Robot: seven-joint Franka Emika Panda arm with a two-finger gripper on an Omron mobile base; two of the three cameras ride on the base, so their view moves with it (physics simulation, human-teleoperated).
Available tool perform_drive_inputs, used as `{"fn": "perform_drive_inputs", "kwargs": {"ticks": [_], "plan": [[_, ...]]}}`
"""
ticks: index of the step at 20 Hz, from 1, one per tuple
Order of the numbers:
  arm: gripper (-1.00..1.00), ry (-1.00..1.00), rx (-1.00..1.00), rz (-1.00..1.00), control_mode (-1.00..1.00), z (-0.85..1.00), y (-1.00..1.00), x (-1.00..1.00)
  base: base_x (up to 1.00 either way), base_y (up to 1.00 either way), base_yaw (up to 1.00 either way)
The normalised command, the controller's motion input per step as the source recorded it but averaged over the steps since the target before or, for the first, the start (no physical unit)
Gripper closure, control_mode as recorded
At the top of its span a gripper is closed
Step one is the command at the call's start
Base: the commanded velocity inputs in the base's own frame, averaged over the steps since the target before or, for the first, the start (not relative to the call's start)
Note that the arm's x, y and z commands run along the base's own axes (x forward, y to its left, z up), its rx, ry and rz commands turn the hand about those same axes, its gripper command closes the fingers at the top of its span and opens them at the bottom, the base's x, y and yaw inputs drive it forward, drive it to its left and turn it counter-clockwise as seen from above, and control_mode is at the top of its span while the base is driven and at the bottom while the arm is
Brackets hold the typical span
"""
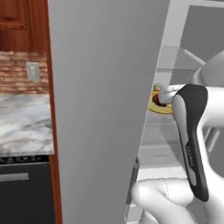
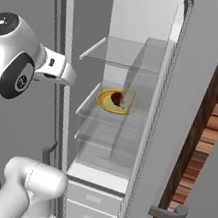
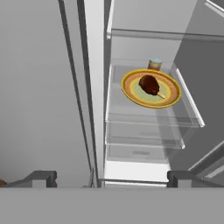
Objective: Retrieve the steak from the fridge and place it on the saucepan with marinade on the stove.
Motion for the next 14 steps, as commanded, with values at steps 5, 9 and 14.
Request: {"fn": "perform_drive_inputs", "kwargs": {"ticks": [5, 9, 14], "plan": [[-1.0, 0.0, 0.0, 0.0, 1.0, 0.0, 0.0, 0.0, 0.4, -0.21, 0.0], [-1.0, 0.0, 0.0, 0.0, 1.0, 0.0, 0.0, 0.0, 0.06, -0.33, 0.01], [-1.0, 0.0, 0.0, 0.0, 1.0, 0.0, 0.0, 0.0, 0.0, -0.44, 0.04]]}}
